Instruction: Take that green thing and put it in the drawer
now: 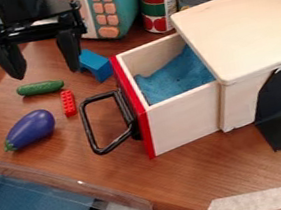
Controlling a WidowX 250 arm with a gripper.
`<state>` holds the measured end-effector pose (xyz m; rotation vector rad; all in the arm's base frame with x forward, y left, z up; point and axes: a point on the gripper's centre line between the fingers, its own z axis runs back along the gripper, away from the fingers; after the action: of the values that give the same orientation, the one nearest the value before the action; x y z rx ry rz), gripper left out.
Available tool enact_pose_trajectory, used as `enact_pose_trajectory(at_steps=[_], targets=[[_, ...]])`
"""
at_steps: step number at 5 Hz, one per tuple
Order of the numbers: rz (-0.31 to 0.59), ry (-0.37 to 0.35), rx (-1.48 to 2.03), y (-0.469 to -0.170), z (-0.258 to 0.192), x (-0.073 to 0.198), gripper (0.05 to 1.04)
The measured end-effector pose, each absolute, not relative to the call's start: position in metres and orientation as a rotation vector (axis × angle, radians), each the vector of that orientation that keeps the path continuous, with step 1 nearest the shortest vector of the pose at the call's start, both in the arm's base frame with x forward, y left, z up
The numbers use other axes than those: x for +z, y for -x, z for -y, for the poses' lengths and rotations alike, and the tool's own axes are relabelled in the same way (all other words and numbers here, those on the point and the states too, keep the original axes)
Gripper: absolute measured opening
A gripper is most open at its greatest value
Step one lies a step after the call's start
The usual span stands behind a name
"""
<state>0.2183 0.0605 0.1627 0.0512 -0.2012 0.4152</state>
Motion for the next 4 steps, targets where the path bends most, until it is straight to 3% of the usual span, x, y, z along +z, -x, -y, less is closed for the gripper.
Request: enact_pose_trajectory(at_steps=[1, 4], targets=[[0.186, -0.044, 0.423, -0.218, -0.059, 0.159, 1.001], [0.331, 0.071, 0.775, -0.242, -0.096, 0.181, 1.0]])
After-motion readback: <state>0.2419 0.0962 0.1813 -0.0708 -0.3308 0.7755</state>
